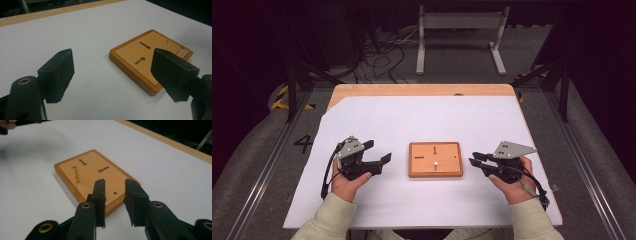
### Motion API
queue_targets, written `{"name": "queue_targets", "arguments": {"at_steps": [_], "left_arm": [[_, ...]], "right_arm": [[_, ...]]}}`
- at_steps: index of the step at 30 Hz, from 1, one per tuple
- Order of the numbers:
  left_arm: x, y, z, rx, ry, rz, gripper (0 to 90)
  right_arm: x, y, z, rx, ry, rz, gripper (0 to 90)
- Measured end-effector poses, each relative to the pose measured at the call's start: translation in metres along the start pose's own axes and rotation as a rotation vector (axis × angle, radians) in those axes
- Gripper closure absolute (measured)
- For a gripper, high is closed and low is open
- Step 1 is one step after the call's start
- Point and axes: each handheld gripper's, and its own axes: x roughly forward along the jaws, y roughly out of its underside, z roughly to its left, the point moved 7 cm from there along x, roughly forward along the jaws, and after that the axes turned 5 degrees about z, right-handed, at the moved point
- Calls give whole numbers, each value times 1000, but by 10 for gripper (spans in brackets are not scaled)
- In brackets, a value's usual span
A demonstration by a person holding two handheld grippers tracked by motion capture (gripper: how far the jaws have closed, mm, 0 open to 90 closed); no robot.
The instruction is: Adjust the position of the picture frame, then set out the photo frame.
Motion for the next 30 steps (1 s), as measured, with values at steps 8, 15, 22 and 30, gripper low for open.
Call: {"name": "queue_targets", "arguments": {"at_steps": [8,15,22,30], "left_arm": [[3,-6,-17,22,37,-8,188],[13,-11,-38,43,96,-2,204],[25,-17,-62,119,121,9,196],[43,-21,-76,116,148,22,207]], "right_arm": [[-10,2,-17,74,60,-56,504],[-15,4,-25,95,87,-66,488],[-13,7,-35,122,133,-49,489],[-14,12,-40,139,147,-35,493]]}}
